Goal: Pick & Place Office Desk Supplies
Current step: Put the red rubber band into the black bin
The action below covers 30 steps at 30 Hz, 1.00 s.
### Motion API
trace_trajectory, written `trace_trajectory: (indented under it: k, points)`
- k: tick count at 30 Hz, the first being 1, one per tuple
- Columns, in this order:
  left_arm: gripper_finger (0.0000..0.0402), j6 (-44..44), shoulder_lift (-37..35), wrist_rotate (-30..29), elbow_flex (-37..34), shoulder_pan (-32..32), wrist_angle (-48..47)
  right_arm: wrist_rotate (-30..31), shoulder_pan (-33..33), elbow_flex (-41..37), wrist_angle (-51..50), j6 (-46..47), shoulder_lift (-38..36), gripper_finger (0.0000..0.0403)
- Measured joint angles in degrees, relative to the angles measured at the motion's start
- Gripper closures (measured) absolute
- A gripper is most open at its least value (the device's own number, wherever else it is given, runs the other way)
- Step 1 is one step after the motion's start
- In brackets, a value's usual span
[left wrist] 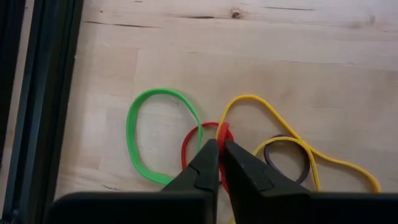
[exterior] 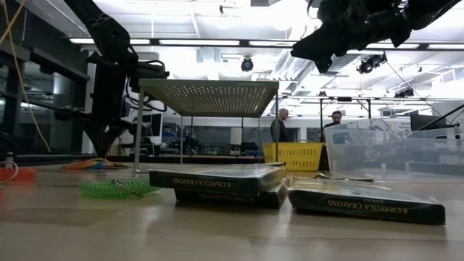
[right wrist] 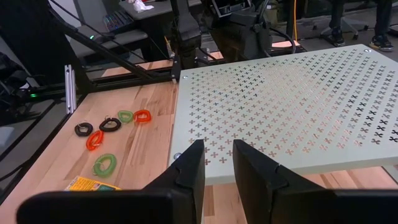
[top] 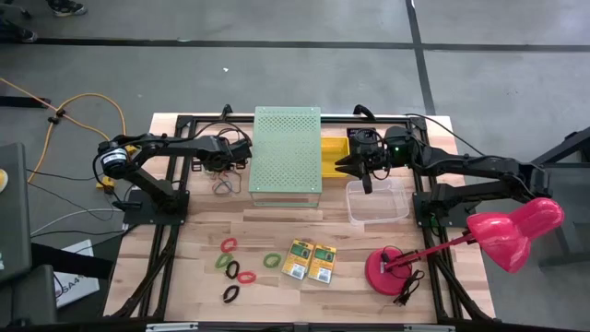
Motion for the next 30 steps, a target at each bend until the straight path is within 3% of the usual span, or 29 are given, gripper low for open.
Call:
trace_trajectory:
  k: [18,30]
  points:
    - [0.04,1.51,-1.05,0.02,0.07,-1.36,0.02,0.0,-0.01,0.0,0.0,0.0,0.0,0.0332]
    - [0.04,4.89,-17.08,-5.54,0.09,-6.6,0.37,0.0,-0.02,0.0,0.02,0.0,0.0,0.0332]
